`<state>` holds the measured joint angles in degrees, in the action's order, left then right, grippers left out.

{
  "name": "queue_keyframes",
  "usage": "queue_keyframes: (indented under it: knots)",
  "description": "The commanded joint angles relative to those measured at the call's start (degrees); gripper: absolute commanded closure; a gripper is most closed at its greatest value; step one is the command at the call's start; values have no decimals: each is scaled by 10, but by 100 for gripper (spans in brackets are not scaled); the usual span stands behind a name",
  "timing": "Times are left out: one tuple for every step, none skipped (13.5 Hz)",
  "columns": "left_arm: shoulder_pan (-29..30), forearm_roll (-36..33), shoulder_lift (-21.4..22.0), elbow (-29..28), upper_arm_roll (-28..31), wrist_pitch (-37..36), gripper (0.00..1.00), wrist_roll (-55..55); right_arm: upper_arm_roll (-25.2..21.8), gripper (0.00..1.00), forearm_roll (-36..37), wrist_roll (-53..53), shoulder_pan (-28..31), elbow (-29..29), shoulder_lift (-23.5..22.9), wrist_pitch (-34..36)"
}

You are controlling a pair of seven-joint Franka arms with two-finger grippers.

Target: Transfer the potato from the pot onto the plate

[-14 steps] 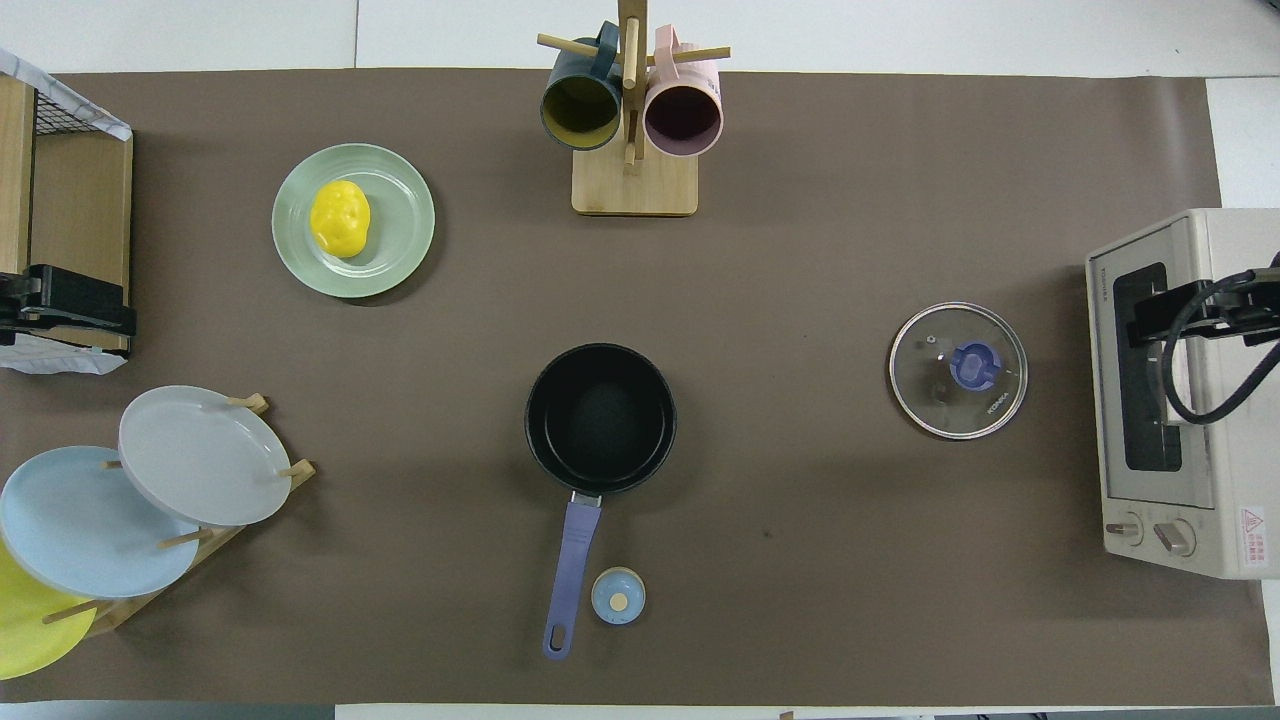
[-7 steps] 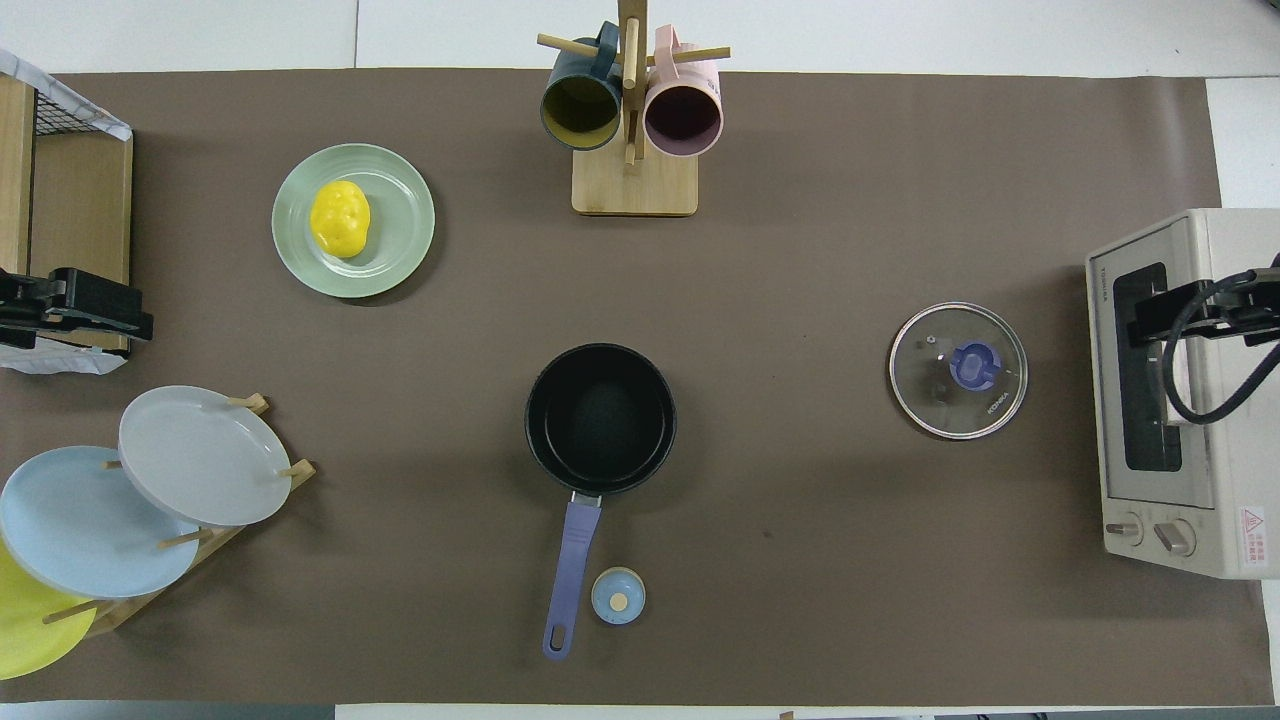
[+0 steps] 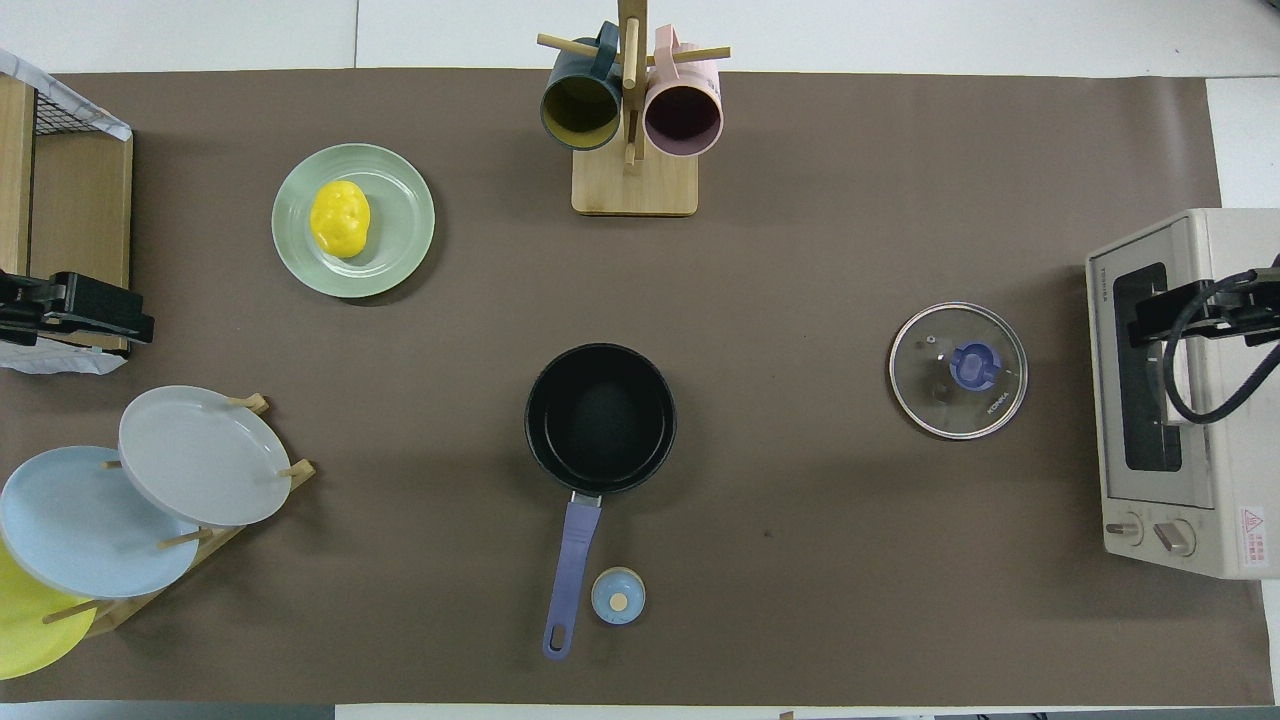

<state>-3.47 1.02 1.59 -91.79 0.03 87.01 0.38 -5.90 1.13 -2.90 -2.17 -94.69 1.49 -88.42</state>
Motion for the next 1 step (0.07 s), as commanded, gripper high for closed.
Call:
queue_keyframes:
  knots:
    - [4,6,5,-5,-2,-1,0,11,1,0,-10,13,4,-3,5,1]
